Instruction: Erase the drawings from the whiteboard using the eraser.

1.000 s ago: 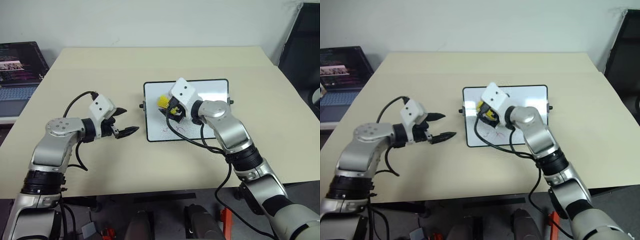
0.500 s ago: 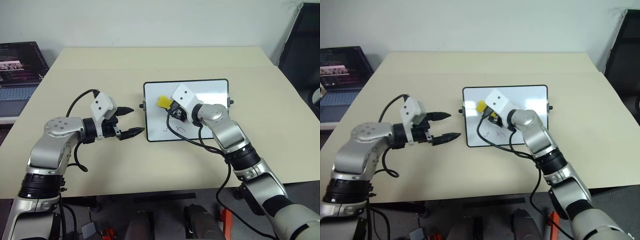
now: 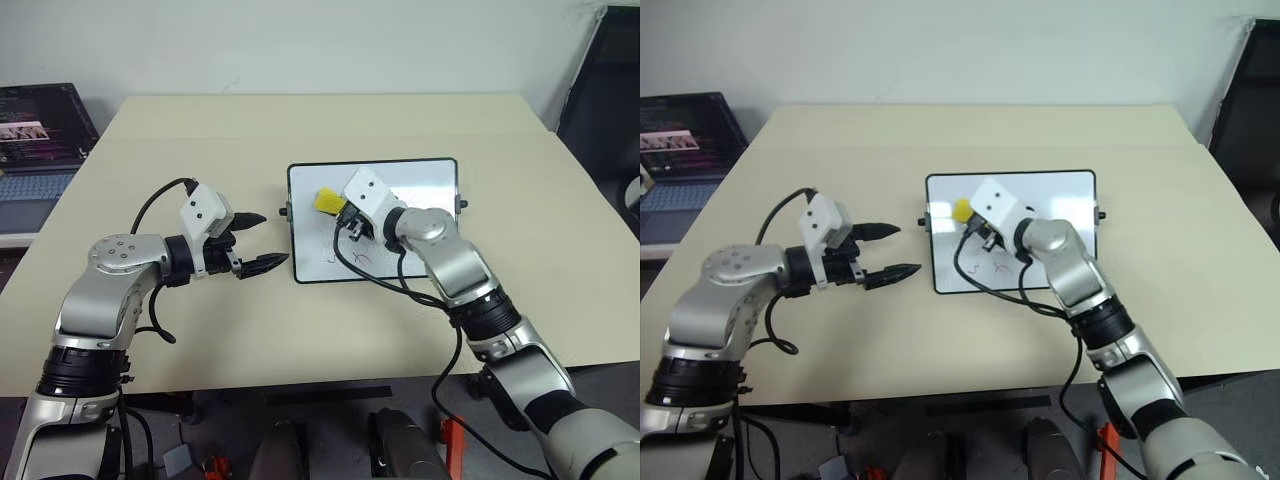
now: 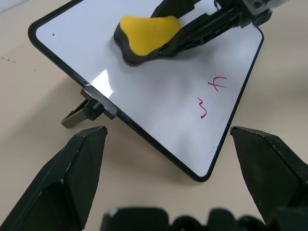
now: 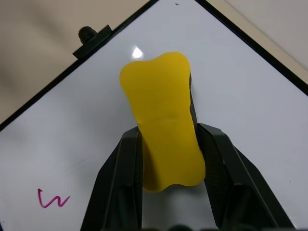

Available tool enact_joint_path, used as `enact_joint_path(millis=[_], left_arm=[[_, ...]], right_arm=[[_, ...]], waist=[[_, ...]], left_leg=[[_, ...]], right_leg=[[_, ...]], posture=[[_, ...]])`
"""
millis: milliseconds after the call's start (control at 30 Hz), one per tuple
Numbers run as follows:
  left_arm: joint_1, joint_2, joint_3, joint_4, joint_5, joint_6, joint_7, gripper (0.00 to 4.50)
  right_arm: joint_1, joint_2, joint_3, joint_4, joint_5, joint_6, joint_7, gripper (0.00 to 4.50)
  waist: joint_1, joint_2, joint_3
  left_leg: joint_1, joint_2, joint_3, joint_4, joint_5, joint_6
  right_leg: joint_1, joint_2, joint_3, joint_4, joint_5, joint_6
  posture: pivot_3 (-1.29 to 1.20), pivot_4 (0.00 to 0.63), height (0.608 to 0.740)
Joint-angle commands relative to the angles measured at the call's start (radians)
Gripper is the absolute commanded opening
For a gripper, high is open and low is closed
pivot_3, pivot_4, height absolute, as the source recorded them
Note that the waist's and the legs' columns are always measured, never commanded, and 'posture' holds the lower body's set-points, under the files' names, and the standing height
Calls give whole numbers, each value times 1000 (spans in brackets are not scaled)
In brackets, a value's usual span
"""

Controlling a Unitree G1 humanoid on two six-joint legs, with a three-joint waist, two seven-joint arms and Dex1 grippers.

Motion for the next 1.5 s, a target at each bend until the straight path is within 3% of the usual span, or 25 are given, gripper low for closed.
enact_joint_path(millis=[33,367,633,1500], left_arm=[[-13,29,30,-21,-8,-10,-11,4500],[-3,52,46,-10,-11,-18,-24,4500],[-14,48,60,1,-37,-39,-59,4500],[20,75,67,-33,-81,-7,-80,4500]], right_arm=[[2,-77,-93,-149,78,-24,88,1326],[169,-337,-324,-373,315,29,275,1312],[288,-491,-395,-375,355,-9,320,1308],[247,-533,-423,-375,458,-3,298,1301]], waist=[[3,0,0],[23,0,0],[20,0,0],[25,0,0]], left_leg=[[0,0,0,0,0,0],[0,0,0,0,0,0],[1,0,1,1,0,0],[2,0,1,2,0,0]], right_leg=[[0,0,0,0,0,0],[0,0,-1,0,0,0],[1,0,0,0,0,0],[2,0,0,1,0,0]], posture=[[0,150,740],[0,150,740],[0,150,740],[0,150,740]])
